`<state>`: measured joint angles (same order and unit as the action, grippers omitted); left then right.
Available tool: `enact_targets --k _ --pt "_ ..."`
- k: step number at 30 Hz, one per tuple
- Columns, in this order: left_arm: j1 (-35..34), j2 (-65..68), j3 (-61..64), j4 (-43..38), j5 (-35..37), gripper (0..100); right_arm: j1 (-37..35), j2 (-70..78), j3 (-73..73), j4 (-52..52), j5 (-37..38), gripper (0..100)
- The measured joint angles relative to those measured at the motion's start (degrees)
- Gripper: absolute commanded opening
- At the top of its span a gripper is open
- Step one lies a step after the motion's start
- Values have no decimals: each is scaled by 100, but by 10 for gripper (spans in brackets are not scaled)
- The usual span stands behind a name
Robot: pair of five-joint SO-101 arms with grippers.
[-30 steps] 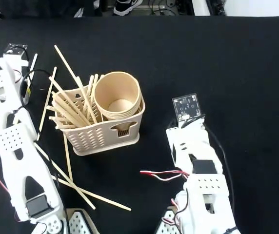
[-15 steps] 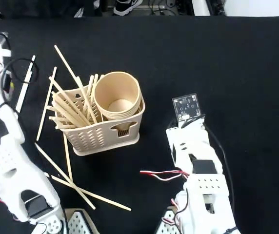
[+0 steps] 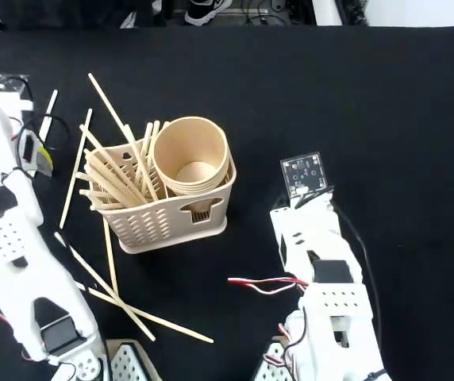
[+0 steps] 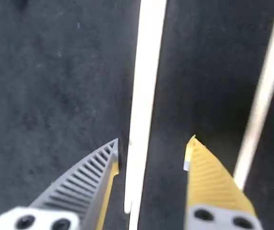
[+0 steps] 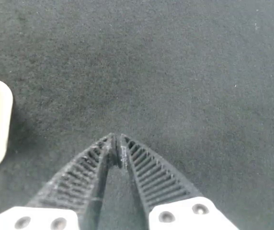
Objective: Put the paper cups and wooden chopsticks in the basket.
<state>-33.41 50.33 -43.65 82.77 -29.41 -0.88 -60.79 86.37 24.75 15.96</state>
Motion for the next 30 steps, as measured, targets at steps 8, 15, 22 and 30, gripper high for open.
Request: enact_targets --k 8,15,22,30 --pt "18 1776 -2813 1266 -18 30 0 0 0 0 0 12" --pt "97 2690 -4712 1811 0 27 0 0 0 0 0 12" --pt "97 2400 -4325 1802 352 27 0 0 0 0 0 12" --pt "88 -62 -1741 1785 1064 27 0 0 0 0 0 12"
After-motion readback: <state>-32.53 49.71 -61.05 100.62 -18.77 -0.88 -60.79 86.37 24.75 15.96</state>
